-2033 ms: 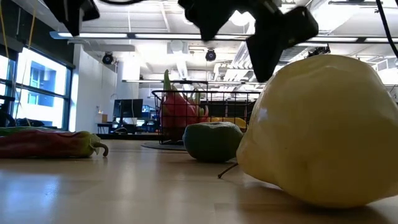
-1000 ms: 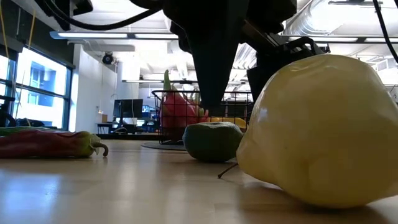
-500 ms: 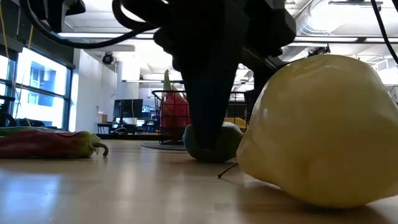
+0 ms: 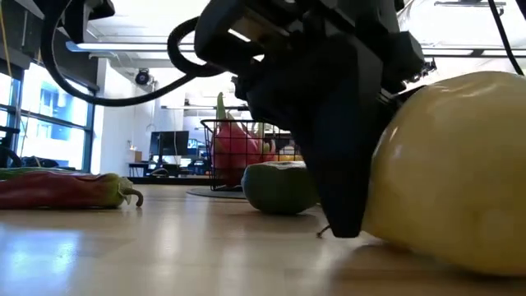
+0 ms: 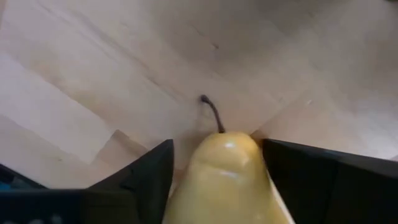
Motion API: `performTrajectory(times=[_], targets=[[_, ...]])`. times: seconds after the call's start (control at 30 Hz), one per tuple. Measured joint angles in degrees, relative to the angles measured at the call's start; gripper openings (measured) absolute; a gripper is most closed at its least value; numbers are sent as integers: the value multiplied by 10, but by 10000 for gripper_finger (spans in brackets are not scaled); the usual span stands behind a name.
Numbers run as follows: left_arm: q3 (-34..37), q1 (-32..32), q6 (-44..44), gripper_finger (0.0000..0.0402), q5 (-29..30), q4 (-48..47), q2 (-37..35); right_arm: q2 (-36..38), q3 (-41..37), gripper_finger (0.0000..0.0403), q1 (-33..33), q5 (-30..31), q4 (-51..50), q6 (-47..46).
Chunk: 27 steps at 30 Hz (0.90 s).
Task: Build produce basket
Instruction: Put the yellow pear into the black wire basket
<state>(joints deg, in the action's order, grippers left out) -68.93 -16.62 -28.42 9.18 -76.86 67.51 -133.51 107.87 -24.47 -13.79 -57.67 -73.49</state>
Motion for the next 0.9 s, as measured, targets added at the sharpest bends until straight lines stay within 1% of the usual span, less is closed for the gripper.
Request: performTrajectory(times=[0.23, 0.33, 0.43, 0.63, 0.9], targets=[[0, 0, 1, 172, 8, 0, 0, 0, 0, 140, 1, -9, -4, 0], [0, 0, 1, 172, 16, 0, 0, 0, 0, 110, 1, -13, -8, 0], [0, 0, 1, 172, 19, 0, 0, 0, 0, 94, 1, -14, -8, 0], [0, 0, 11, 172, 20, 0, 0, 0, 0, 83, 1, -22, -8, -2], [0, 0, 12, 172, 20, 0, 0, 0, 0, 39, 1, -22, -8, -2]])
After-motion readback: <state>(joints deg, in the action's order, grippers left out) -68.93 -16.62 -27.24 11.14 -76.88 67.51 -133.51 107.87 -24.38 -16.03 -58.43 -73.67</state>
